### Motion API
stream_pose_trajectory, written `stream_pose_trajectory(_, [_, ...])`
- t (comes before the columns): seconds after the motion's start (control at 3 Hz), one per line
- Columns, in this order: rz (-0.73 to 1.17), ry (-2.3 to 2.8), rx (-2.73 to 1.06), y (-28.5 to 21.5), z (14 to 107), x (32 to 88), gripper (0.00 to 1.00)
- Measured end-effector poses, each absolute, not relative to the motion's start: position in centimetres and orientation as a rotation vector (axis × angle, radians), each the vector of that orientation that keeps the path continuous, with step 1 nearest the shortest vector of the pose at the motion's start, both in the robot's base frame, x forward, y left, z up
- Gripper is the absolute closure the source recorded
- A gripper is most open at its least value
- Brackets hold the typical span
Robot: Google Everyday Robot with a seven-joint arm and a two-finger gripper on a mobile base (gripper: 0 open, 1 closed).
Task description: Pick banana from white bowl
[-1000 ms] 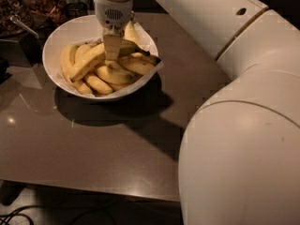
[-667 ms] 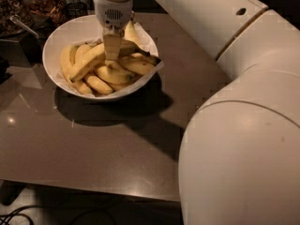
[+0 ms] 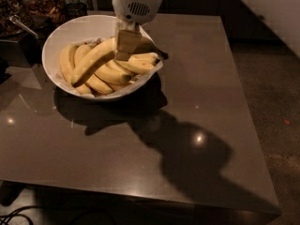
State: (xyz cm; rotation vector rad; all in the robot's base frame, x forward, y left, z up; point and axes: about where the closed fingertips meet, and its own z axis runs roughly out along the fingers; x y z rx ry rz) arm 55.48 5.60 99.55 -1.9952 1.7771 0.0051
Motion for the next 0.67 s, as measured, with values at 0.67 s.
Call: stream_pose_trajectory(0.67, [0.016, 1.547, -1.906, 2.2, 104.3, 46.7, 1.0])
